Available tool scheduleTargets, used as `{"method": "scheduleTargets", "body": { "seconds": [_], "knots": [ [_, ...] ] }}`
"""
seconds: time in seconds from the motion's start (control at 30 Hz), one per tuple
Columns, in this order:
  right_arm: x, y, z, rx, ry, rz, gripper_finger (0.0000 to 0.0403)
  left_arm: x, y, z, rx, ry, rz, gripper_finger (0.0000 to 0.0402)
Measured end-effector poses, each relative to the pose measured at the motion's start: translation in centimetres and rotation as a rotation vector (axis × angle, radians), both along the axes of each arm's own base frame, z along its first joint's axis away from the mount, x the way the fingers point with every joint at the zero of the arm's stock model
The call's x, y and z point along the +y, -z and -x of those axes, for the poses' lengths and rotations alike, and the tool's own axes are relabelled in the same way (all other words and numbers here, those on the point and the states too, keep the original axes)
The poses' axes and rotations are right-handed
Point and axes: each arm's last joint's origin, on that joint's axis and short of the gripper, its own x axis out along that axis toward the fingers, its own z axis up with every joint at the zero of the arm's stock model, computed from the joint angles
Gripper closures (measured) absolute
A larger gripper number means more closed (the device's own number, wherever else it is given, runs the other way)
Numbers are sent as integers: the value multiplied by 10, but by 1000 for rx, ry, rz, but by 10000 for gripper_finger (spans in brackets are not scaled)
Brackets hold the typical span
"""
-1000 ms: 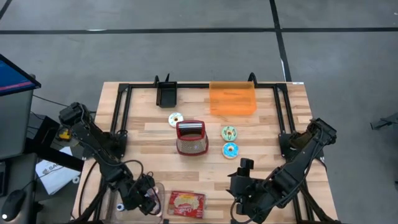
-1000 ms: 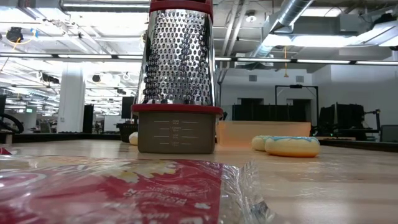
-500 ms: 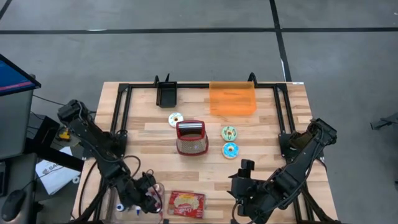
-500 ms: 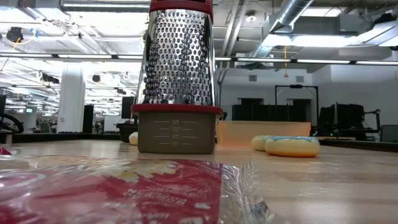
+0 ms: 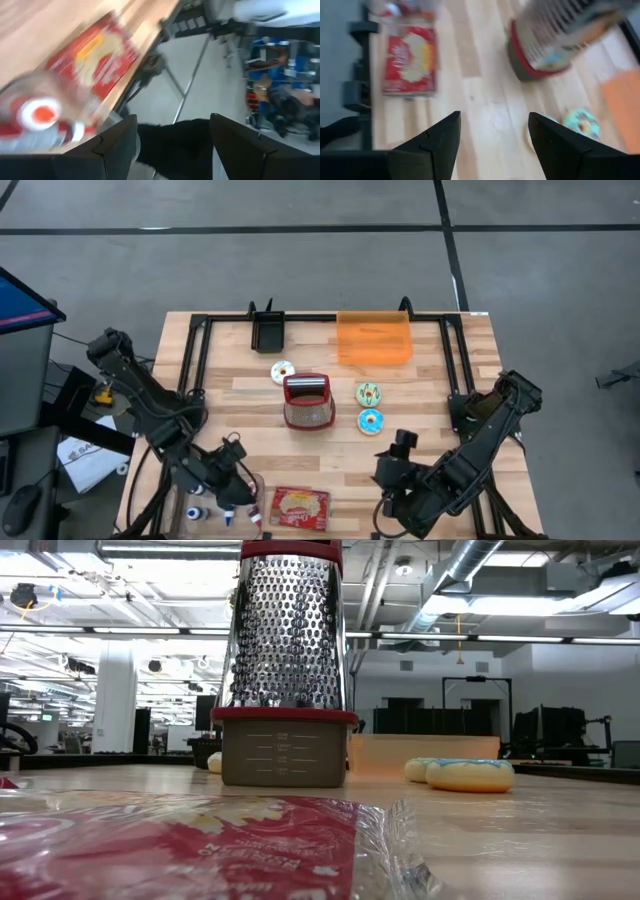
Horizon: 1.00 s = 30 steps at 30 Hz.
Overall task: Pick & Place Food Item
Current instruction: Put the red popcorn bag into the orange bin
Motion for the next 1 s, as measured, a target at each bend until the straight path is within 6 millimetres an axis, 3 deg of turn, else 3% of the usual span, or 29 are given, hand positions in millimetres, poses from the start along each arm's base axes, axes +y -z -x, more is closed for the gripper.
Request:
{"method": "scheduleTargets", "body": {
  "seconds": [0.27,0.43,0.83,1.0],
  "knots": [
    [-6,3,19,-13,299,-79,178,14,-23,-13,-268,-10,-111,165],
    [-6,4,26,-65,478,-173,178,23,-27,-20,-330,-25,-172,175],
    [-2,4,28,-68,531,-246,178,27,-33,-28,-377,117,-113,185],
    [-8,6,17,48,544,-315,184,32,-39,-34,-438,125,-96,194]
  ]
}}
